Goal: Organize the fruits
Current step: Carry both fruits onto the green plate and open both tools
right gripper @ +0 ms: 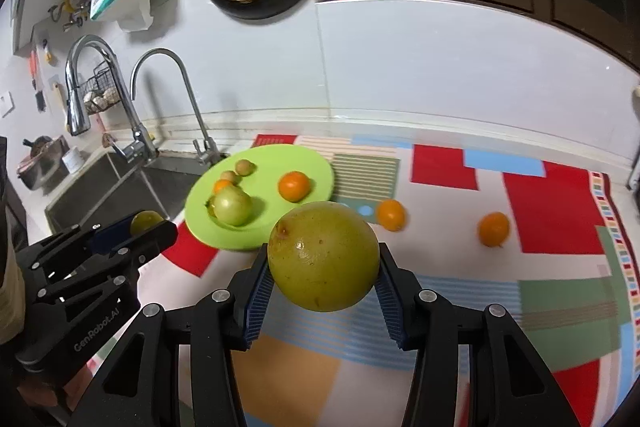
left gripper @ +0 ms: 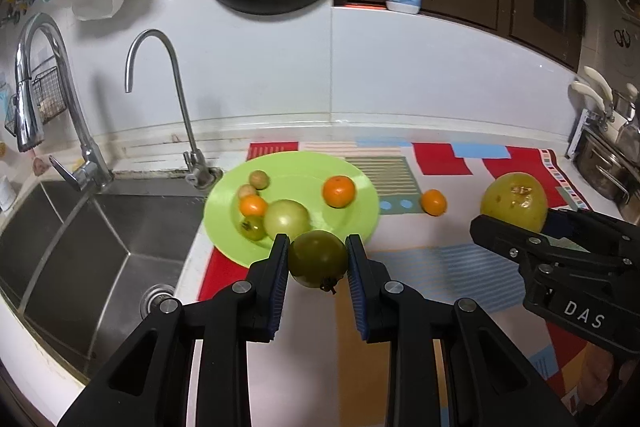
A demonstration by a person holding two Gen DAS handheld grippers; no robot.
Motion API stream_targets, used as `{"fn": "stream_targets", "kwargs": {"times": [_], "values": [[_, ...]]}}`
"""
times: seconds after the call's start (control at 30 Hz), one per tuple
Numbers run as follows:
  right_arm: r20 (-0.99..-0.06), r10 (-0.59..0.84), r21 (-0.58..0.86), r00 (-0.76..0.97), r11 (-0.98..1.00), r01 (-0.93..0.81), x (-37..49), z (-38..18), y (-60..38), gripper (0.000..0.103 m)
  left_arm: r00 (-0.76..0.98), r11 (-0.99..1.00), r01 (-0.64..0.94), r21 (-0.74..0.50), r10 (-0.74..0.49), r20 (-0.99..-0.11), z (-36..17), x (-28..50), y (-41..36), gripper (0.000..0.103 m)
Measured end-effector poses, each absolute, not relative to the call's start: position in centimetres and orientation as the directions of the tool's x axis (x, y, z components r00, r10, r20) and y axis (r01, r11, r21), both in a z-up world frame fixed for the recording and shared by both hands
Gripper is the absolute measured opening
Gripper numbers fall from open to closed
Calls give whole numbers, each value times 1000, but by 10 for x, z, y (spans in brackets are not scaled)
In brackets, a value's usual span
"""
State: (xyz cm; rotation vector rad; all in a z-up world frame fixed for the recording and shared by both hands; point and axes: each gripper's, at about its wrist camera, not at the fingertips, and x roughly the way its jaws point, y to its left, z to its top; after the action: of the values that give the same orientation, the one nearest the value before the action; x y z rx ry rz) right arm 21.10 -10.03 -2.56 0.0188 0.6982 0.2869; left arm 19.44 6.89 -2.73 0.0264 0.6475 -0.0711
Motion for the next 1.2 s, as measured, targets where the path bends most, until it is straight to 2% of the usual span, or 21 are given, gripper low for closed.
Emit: {"fn": "stream_targets", "kwargs": {"times": [0.67, 1.2], "values": [[-622, 349, 92, 701, 922, -377, 320, -32, -27, 49, 806, 997, 76, 28, -44, -591, -34, 287, 120, 28], [-656, 388, 119, 647, 900, -419, 394, -75, -5, 49, 755, 996, 89, 17, -57, -653, -75, 349, 126, 28]]}}
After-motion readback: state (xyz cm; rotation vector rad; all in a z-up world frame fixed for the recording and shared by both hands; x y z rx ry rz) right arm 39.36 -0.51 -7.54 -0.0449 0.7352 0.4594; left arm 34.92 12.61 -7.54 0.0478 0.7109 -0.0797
